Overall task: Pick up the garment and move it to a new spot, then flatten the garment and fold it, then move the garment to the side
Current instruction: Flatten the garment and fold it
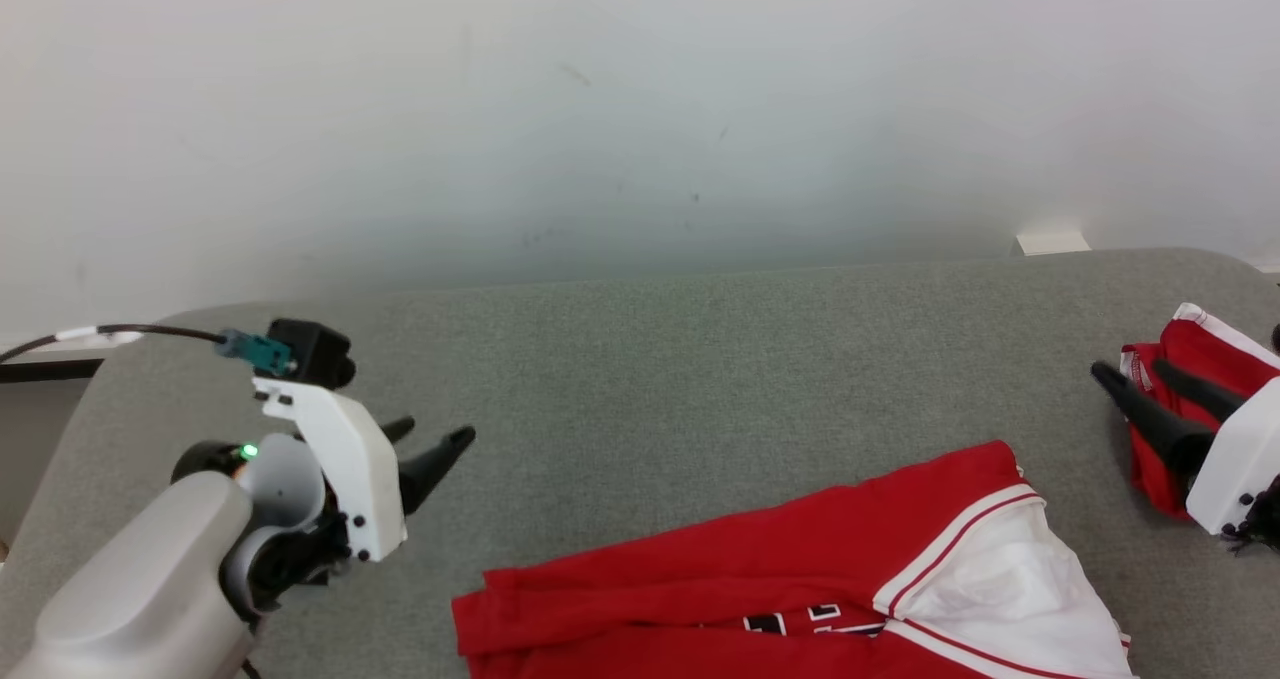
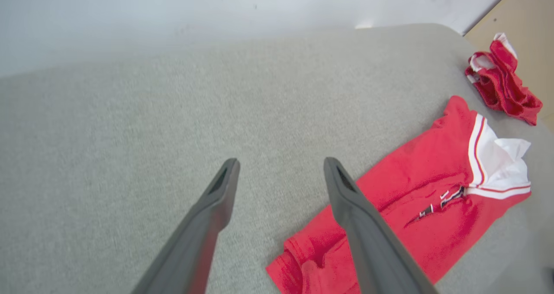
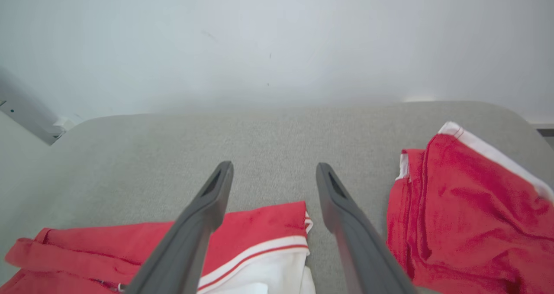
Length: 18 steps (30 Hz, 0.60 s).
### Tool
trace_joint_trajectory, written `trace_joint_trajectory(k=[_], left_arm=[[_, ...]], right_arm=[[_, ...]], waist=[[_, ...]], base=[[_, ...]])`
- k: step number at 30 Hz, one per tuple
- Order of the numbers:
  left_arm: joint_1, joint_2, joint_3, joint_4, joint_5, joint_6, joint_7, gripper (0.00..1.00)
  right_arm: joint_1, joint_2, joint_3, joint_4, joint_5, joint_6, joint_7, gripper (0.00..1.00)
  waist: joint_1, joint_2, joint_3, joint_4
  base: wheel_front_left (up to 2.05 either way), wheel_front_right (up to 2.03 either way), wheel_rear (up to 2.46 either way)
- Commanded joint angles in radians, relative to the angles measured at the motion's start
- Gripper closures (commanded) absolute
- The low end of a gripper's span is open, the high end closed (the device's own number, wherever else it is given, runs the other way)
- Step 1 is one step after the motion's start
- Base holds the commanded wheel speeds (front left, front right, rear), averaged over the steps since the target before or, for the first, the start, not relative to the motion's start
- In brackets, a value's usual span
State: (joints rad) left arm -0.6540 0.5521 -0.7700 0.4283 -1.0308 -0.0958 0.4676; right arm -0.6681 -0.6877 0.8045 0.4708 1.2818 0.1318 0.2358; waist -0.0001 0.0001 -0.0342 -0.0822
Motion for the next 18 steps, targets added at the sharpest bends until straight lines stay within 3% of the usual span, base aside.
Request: trace_joint_trajectory(k=[1, 6, 8, 9, 11, 18], left_arm=[[0.006, 0.005, 0.023, -0.027, 0.056, 0.038, -0.11, 0.0], [0.059, 0.014, 0.086, -0.107, 0.138, 0.151, -0.348, 0.0], [0.071, 0.016, 0.097, -0.127, 0.15, 0.171, -0.383, 0.0], [0.103, 0.021, 0.121, -0.167, 0.17, 0.215, -0.452, 0.0], [0.122, 0.024, 0.131, -0.188, 0.182, 0.237, -0.485, 0.0], [0.29, 0.001, 0.195, -0.307, 0.254, 0.387, -0.707, 0.0]], right_arm=[[0.022, -0.006, -0.035, -0.019, -0.036, -0.003, -0.082, 0.0], [0.072, -0.006, -0.133, -0.062, -0.131, -0.003, -0.278, 0.0], [0.086, -0.002, -0.16, -0.069, -0.149, -0.003, -0.312, 0.0], [0.122, 0.004, -0.215, -0.075, -0.189, -0.003, -0.364, 0.0], [0.144, 0.011, -0.241, -0.08, -0.212, -0.003, -0.385, 0.0], [0.353, 0.123, -0.483, -0.1, -0.36, -0.003, -0.475, 0.0]], waist=[[0.0001, -0.0001, -0.002, -0.001], [0.0001, -0.0001, -0.004, 0.004], [0.0001, -0.0001, -0.003, 0.005], [0.0001, -0.0001, -0.003, 0.007], [0.0001, -0.0001, -0.002, 0.008], [0.0001, -0.0001, 0.016, 0.019]], base=[[0.0, 0.0, 0.0], [0.0, 0.0, 0.0], [0.0, 0.0, 0.0], [0.0, 0.0, 0.0], [0.0, 0.0, 0.0], [0.0, 0.0, 0.0]])
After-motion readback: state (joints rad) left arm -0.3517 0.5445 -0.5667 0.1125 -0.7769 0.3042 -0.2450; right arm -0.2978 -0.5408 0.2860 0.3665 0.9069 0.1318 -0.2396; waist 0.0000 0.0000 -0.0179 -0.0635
